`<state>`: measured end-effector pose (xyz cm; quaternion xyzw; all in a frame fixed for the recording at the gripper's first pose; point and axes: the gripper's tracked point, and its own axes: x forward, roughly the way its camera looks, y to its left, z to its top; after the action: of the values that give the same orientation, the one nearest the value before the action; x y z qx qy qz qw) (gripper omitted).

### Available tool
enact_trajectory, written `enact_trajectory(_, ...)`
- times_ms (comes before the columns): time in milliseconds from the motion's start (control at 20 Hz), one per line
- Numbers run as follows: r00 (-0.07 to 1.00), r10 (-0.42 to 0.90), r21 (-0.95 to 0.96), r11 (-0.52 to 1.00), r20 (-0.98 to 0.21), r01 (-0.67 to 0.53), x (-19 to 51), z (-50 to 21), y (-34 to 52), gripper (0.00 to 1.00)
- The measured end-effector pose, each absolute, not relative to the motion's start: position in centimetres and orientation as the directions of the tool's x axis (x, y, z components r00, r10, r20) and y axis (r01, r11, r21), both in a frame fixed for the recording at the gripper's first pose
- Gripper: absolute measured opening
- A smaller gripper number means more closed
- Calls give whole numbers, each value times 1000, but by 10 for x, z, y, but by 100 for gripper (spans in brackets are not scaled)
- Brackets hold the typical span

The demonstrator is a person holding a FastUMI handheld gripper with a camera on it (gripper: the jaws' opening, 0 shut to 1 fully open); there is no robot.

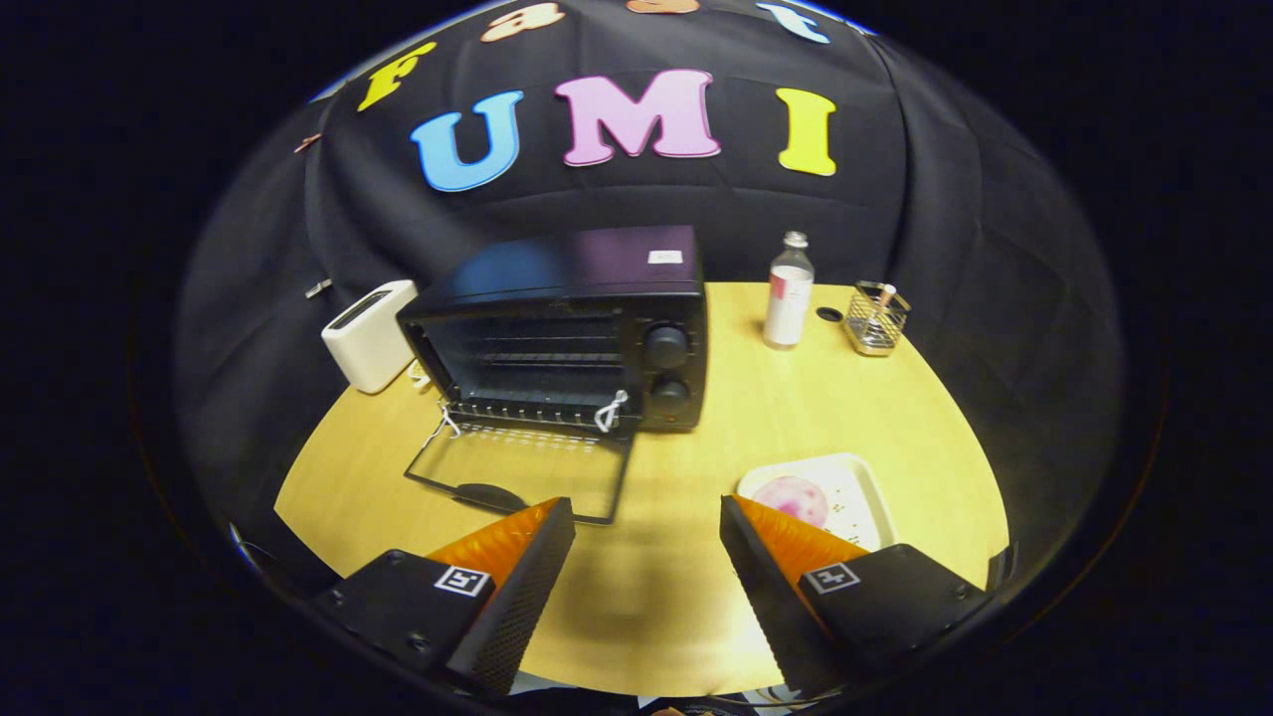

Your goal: Open the toaster oven, put the food inside, and close the toaster oven door.

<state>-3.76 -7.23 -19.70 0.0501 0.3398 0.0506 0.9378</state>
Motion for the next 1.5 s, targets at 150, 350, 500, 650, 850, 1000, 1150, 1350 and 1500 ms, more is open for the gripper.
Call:
enact_trajectory(150, 723, 120, 136, 990, -680, -36, -39, -205, -122, 100)
enact_trajectory(350, 675, 133, 162, 987, -726, -20, -32, -220, -181, 100)
enact_trajectory(500, 646, 150, 190, 982, -749, -7, -24, -234, -214, 100)
enact_trajectory(650, 604, 179, 219, 976, -776, -6, -16, -256, -235, 100)
enact_trajectory(850, 550, 219, 247, 969, -806, -24, -8, -288, -251, 100)
enact_trajectory(1000, 513, 243, 272, 962, -824, -18, -7, -309, -255, 100)
enact_trajectory(1150, 483, 265, 299, 954, -834, -8, -10, -318, -251, 100)
enact_trajectory(1350, 436, 289, 309, 951, -852, -25, -20, -335, -241, 100)
enact_trajectory(1500, 441, 279, 293, 955, -853, -39, -24, -339, -238, 99)
